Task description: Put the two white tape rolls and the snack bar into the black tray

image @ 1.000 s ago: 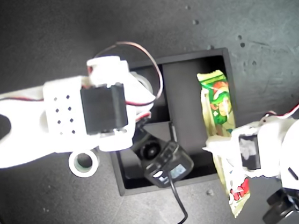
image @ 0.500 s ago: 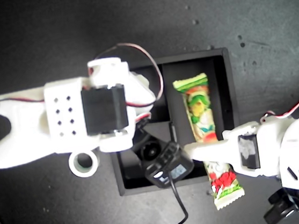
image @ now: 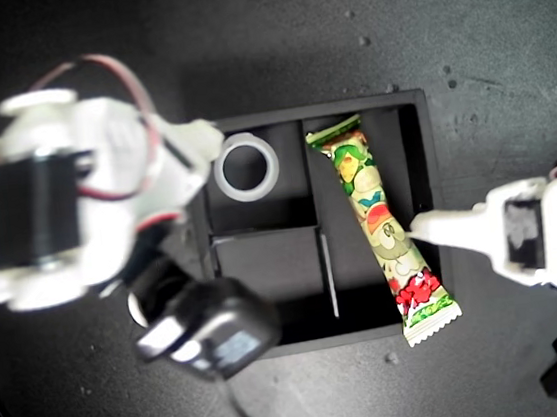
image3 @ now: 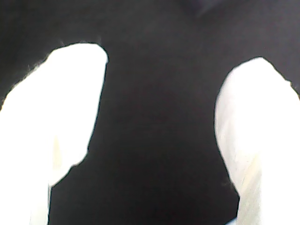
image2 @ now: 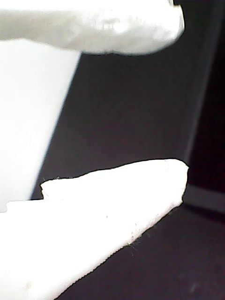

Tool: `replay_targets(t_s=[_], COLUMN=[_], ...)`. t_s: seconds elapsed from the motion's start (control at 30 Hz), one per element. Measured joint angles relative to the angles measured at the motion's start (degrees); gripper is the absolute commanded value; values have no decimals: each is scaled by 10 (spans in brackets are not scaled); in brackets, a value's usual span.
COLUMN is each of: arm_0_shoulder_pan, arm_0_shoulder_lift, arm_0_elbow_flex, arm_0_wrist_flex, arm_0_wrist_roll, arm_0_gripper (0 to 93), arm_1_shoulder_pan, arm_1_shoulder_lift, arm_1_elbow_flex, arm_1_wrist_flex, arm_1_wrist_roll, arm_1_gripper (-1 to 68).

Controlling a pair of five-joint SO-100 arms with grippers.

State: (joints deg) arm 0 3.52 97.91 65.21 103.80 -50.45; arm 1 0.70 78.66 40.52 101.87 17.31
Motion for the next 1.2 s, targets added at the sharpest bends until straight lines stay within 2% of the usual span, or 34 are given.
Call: replay_targets(t_s=[0.1,0.2,0.33,0.43,0.57,0.83,1.2], arm_0_shoulder_pan=[102,190,246,258,267,253,226], arm_0_shoulder_lift=[104,117,113,96,53,1,-45], arm_0_elbow_flex=[135,258,388,443,454,454,454], arm_0_wrist_flex=[-55,-145,-274,-367,-425,-470,-472], arm_0_wrist_roll=[-86,-164,-233,-249,-250,-238,-220], arm_0_gripper=[176,174,167,167,166,168,153], arm_1_shoulder_pan=[47,58,64,74,54,18,-11], arm_1_shoulder_lift=[111,236,424,575,720,752,752], arm_1_elbow_flex=[134,308,557,733,902,1036,1092], arm_1_wrist_flex=[-6,-82,-193,-258,-309,-388,-448], arm_1_wrist_roll=[91,179,272,329,382,435,446], arm_1_gripper=[-3,-4,-5,-5,-5,-5,-5])
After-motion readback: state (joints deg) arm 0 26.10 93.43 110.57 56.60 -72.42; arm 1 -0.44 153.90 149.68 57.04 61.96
